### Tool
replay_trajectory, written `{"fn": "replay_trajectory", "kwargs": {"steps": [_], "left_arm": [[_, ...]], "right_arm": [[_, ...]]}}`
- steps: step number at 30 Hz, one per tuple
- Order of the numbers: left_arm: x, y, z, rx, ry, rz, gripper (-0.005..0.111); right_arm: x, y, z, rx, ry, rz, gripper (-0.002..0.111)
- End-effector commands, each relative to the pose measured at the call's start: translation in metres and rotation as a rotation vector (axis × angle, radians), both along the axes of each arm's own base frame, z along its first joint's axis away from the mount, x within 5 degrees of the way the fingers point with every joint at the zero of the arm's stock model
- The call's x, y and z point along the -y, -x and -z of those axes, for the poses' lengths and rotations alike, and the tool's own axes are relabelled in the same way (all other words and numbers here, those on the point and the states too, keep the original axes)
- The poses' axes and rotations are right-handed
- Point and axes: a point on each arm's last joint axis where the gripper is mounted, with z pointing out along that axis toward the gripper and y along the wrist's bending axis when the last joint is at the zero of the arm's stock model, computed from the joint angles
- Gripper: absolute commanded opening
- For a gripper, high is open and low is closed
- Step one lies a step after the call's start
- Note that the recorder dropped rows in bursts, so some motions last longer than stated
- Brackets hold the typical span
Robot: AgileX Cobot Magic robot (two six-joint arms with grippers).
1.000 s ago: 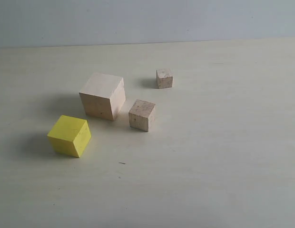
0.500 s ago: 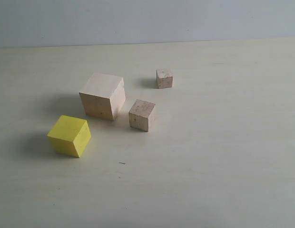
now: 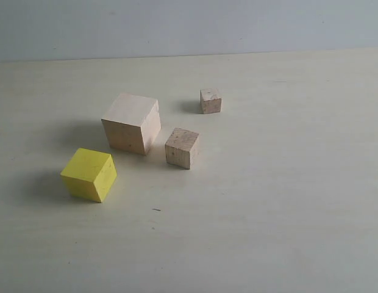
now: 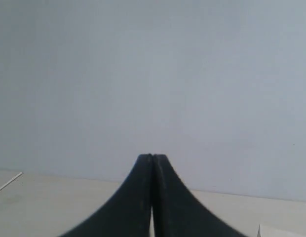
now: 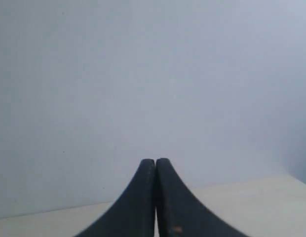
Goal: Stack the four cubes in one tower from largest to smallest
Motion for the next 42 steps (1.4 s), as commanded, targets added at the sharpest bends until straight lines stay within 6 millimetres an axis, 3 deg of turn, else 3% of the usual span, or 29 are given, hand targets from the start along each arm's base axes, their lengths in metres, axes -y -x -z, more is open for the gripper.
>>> {"fn": "replay_trajectory", "kwargs": {"steps": [1,6,9,16,20,26,29,34,37,42], "left_arm": [[0.0,0.001,-0.003,0.036,0.003,0.005,0.0],[0.0,0.004,-0.012,0.14,0.069,0.017,0.0],[0.0,0.007,-0.027,0.158,0.136,0.039,0.0],[0.003,0.006,-0.089,0.185,0.104,0.082,0.0],[0.01,-0.015,-0.122,0.095,0.009,0.144,0.0],[0.035,-0.078,-0.144,-0.314,-0.115,0.263,0.0],[0.053,-0.105,-0.14,-0.535,-0.248,0.323,0.0],[0.072,-0.131,-0.135,-0.742,-0.288,0.366,0.0],[0.076,-0.14,-0.129,-0.763,-0.287,0.369,0.0],[0.078,-0.145,-0.129,-0.745,-0.28,0.371,0.0]], "right_arm": [[0.0,0.001,-0.002,0.034,0.002,0.004,0.0],[0.0,0.005,-0.014,0.177,0.007,0.008,0.0],[0.0,0.009,-0.024,0.278,-0.1,-0.027,0.0],[-0.002,0.022,-0.079,0.29,-0.109,-0.071,0.0],[-0.005,0.018,-0.114,0.227,-0.114,-0.135,0.0],[-0.016,-0.013,-0.141,-0.075,-0.112,-0.257,0.0],[-0.026,-0.036,-0.137,-0.319,-0.07,-0.302,0.0],[-0.045,-0.058,-0.108,-0.724,-0.017,-0.387,0.0],[-0.052,-0.066,-0.091,-0.917,-0.041,-0.406,0.0],[-0.056,-0.078,-0.08,-1.005,-0.031,-0.396,0.0]]}}
